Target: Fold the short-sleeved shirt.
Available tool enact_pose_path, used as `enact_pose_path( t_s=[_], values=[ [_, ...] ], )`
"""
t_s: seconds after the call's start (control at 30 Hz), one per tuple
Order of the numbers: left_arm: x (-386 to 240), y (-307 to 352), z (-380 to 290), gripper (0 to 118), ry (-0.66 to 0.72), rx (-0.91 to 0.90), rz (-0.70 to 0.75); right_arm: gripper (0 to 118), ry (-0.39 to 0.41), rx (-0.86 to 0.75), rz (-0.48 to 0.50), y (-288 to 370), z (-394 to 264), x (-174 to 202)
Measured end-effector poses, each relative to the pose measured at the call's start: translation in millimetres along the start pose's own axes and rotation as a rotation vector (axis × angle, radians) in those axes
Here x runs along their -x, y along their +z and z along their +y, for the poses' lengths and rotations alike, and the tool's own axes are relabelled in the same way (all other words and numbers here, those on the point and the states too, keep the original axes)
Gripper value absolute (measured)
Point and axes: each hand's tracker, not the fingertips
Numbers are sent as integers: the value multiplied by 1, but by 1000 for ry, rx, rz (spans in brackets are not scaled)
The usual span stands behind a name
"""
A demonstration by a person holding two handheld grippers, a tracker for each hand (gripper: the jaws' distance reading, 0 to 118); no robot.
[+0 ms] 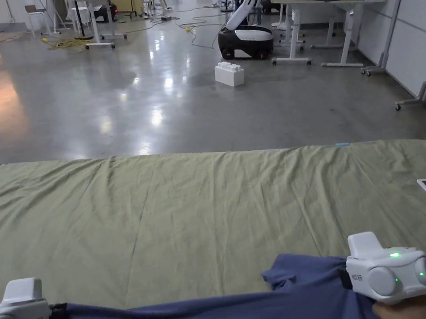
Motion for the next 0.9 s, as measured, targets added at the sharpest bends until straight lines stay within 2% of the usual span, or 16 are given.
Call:
enact_pose_path(
  t_s=[0.2, 0.47, 0.77, 0.9],
  values=[
    [-9, 53, 16, 4, -34, -119, -20, 5, -33, -140, 10, 73, 22, -12],
    [-5, 141, 51, 4, 4, -277, -68, 5, -57, -322, -25, 170, 60, -30],
    [7, 217, 123, 4, 29, -430, -77, 5, -82, -447, -70, 240, 123, -61],
    [5, 235, 165, 4, 24, -481, -57, 5, -27, -523, -111, 257, 164, -64]
  ],
)
